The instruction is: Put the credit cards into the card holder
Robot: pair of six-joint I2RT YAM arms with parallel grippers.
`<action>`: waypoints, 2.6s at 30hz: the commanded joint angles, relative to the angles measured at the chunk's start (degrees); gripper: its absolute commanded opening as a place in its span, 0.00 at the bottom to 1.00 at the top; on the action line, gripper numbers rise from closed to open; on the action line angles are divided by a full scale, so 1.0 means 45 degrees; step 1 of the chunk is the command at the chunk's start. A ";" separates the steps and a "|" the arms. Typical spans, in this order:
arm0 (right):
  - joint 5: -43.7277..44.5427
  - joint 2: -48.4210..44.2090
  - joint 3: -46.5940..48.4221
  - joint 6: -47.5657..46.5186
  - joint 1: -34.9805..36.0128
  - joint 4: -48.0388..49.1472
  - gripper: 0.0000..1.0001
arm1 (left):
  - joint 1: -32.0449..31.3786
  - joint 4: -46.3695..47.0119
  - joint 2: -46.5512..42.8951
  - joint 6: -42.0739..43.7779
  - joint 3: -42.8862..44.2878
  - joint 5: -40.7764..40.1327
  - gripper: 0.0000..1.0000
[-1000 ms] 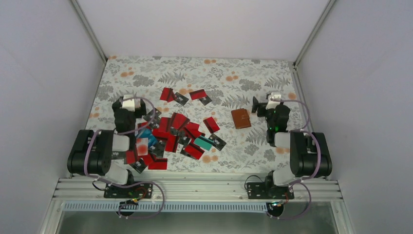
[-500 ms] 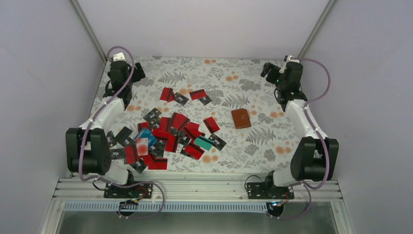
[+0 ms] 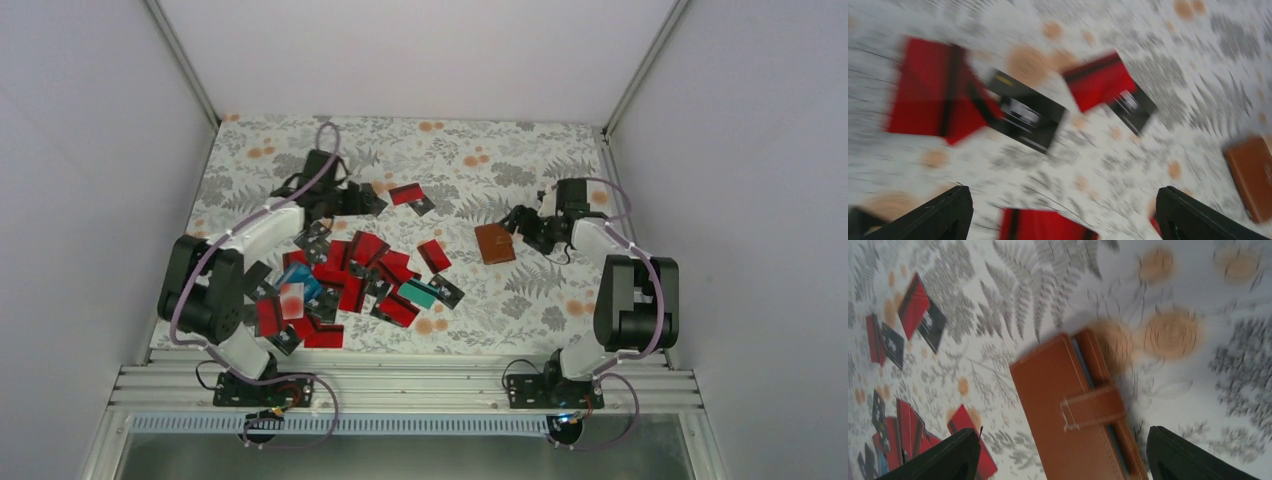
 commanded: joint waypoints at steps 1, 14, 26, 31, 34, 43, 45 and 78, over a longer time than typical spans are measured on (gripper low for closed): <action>-0.0724 -0.0091 -0.0598 0.0218 0.0082 -0.0205 0.84 | -0.1595 -0.0298 0.1064 -0.1089 0.0785 0.1428 0.90; -0.0859 0.1085 -0.1293 0.0109 0.0248 0.0427 0.71 | -0.5178 -0.0087 0.5787 -0.2255 0.4562 0.2729 0.70; -0.1444 0.1941 -0.1758 -0.0022 0.0356 0.1027 0.43 | -0.5926 0.0165 0.8415 -0.2427 0.6658 0.4056 0.52; -0.2452 0.2113 -0.1819 0.0006 0.0359 0.1412 0.43 | -0.6031 0.0252 0.8937 -0.2502 0.6964 0.4368 0.40; -0.3273 0.2293 -0.1835 0.0035 0.0357 0.1672 0.43 | -0.6092 0.0367 0.9106 -0.2560 0.6980 0.4559 0.33; -0.3881 0.2376 -0.1756 0.0245 0.0356 0.2031 0.24 | -0.6136 0.0954 0.9154 -0.2931 0.6473 0.4901 0.23; -0.3936 0.2287 -0.1708 0.0268 0.0356 0.1985 0.17 | -0.6126 0.1097 0.9042 -0.2972 0.6331 0.4882 0.23; 0.7419 -0.3924 -0.0287 -0.4321 0.6817 0.4649 0.04 | -0.3695 -0.1900 0.0746 -0.4091 0.5429 0.1803 0.64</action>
